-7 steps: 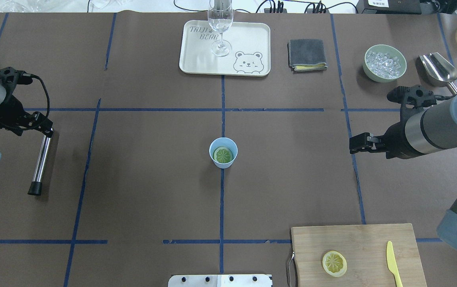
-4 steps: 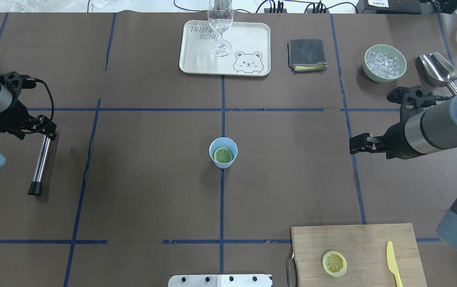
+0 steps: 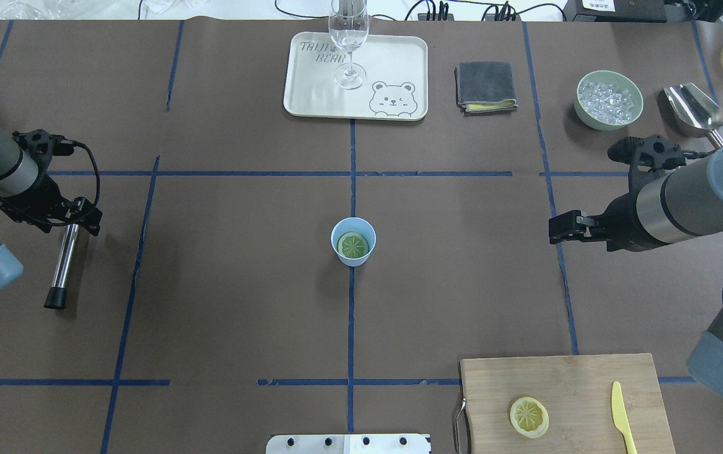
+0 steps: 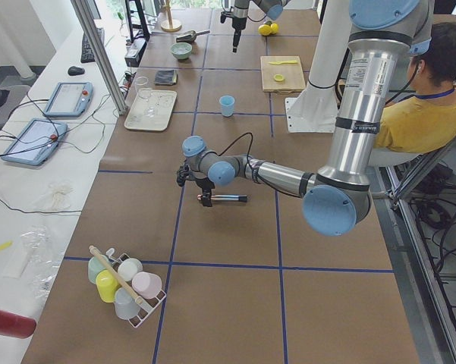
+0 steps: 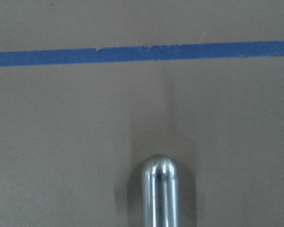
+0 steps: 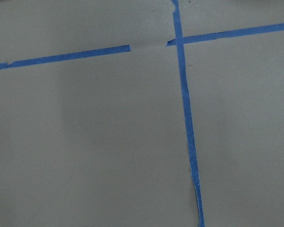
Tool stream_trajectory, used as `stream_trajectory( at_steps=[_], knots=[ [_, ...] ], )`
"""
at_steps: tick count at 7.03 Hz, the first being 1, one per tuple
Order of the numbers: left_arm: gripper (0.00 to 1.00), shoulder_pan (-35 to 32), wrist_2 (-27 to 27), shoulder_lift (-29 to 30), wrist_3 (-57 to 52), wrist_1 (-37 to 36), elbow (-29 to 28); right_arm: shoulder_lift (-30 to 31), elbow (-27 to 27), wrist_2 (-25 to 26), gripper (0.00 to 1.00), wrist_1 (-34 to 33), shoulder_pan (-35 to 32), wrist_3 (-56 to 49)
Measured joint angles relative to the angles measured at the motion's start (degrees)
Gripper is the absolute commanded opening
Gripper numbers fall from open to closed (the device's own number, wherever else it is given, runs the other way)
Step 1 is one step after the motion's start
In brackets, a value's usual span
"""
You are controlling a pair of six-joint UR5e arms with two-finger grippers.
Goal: Squeeze lemon into cup
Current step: 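Grasp the upright steel muddler with the left gripper and lift it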
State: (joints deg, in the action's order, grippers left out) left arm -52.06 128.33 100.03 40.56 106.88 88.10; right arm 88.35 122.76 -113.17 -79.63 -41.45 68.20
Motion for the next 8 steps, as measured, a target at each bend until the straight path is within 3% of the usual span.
stream_trajectory(
  at_steps=[1, 6, 8],
  knots=[
    [0.0, 0.2, 0.0, 0.0, 0.1, 0.0, 0.0, 0.0, 0.0, 0.0, 1.0, 0.0, 0.0, 0.0],
    [0.0, 0.3, -0.1, -0.1, -0.6, -0.3, 1.8, 0.0, 0.1, 0.0, 1.0, 0.0, 0.0, 0.2],
    [0.0, 0.0, -0.2, -0.5, -0.7, -0.7, 8.9, 0.3, 0.3, 0.0, 1.0, 0.0, -0.1, 0.2]
  ],
)
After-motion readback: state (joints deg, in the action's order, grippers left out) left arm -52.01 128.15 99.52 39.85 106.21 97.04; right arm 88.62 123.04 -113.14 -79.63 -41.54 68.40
